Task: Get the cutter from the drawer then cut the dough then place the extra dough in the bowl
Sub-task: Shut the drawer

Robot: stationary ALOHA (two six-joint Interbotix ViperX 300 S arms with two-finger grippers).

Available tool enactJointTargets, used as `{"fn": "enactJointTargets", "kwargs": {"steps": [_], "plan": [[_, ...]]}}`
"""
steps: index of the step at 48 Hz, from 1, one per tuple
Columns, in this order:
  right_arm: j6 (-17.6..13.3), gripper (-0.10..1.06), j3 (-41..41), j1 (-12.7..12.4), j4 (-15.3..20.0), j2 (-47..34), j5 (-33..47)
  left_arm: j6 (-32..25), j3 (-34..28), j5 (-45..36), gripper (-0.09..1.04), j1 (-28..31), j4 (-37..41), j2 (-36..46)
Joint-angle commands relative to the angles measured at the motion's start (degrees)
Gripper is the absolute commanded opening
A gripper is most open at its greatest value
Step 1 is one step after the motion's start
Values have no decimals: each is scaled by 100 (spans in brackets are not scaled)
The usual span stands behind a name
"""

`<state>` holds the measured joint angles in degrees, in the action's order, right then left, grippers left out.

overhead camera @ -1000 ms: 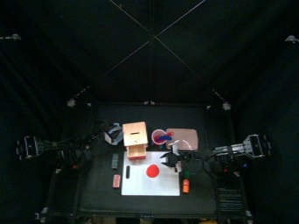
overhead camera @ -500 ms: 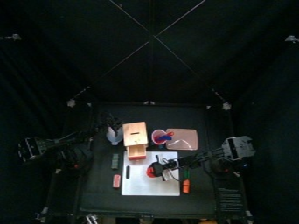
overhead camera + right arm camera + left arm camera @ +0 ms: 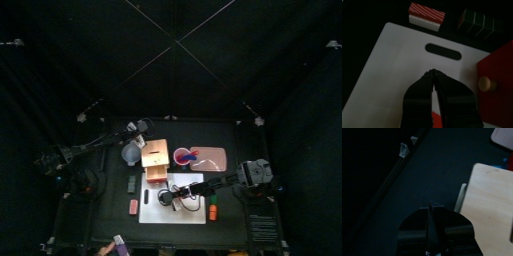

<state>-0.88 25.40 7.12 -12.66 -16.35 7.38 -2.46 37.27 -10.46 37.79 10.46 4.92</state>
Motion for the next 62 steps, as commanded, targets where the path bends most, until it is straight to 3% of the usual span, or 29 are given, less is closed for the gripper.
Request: {"fn": "enactJointTargets", "kwargs": {"steps": [1,14,36,62], "plan": [[-9,27,-387,-26,26,-114,-9,0,-624,-360,51,18,422,-334],[18,27,-923,-220,-9,-633,-105,-536,-1318,-1099,51,-35,202,-896],[53,27,-1213,-686,-141,-844,-211,-2646,-1749,-1723,51,-246,-1626,-1283],[62,27,-1723,-1239,-352,-1116,-211,-3015,-2188,-1802,51,-413,-1740,-1626]]}}
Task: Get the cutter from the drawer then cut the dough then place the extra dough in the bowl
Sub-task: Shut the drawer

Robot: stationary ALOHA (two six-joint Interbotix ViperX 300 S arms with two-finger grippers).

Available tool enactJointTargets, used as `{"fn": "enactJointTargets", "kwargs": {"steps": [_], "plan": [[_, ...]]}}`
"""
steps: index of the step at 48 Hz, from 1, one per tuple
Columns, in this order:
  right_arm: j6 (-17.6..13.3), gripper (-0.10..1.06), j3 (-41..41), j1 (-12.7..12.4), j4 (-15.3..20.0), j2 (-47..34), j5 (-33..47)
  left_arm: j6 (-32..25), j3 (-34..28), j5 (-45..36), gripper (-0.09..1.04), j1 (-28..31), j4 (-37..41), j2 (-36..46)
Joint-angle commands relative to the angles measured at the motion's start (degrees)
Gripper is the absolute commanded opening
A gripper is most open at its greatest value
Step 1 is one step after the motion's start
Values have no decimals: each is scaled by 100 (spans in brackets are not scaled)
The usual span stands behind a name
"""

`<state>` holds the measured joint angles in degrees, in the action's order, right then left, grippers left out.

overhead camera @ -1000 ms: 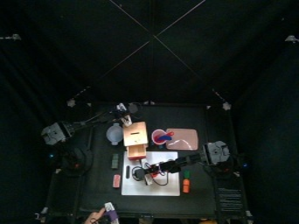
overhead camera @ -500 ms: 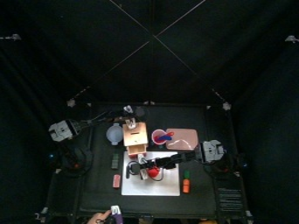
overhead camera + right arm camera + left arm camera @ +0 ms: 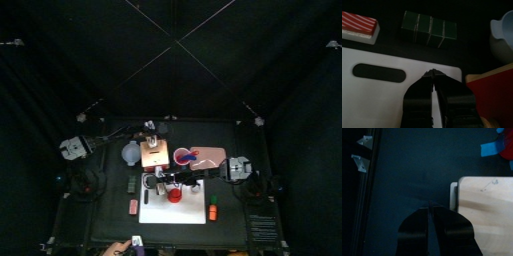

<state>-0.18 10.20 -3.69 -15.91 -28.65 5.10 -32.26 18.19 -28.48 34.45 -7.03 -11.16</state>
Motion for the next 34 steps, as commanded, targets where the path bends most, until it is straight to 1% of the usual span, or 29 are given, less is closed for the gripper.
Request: {"fn": "enactJointTargets", "kwargs": {"steps": [1,13,19,25,34], "plan": [[-9,27,-211,-176,-35,114,18,-44,-299,0,51,-79,9,-35],[-9,27,-343,-457,-246,79,18,-70,-422,35,51,-88,0,-141],[-18,27,-378,-571,-272,70,18,-70,-492,44,51,-141,-9,-185],[-26,27,-325,-598,-272,114,18,-62,-492,35,51,-176,-9,-202],[-62,27,-114,-536,-246,229,18,-44,-492,44,51,-255,-88,-185]]}}
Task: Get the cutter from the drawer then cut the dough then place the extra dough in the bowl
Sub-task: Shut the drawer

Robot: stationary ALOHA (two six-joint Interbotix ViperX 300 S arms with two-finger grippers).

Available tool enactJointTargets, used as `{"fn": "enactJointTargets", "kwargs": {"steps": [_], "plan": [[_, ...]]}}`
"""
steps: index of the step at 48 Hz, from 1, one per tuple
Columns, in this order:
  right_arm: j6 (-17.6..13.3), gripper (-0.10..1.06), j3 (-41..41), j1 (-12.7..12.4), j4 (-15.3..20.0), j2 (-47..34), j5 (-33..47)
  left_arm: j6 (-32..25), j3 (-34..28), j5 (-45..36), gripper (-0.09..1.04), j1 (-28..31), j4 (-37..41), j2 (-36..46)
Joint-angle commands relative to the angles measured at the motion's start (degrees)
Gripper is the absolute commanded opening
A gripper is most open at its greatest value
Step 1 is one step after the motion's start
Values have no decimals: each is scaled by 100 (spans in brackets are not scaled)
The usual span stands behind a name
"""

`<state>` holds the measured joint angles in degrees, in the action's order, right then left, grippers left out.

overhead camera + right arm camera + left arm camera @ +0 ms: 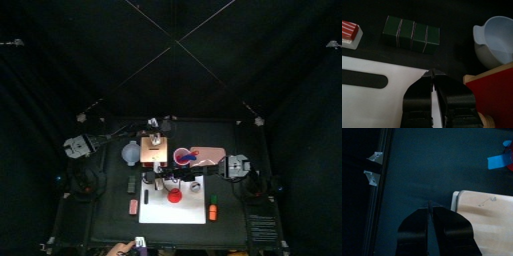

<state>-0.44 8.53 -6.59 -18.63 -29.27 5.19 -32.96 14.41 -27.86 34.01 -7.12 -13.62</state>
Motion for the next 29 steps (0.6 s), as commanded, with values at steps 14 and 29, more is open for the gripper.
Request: {"fn": "enactJointTargets", "kwargs": {"steps": [14,29], "plan": [[-44,27,185,123,62,668,9,53,-123,88,51,-237,-88,132],[-44,27,193,510,53,1257,9,88,-369,255,51,-246,-88,237]]}}
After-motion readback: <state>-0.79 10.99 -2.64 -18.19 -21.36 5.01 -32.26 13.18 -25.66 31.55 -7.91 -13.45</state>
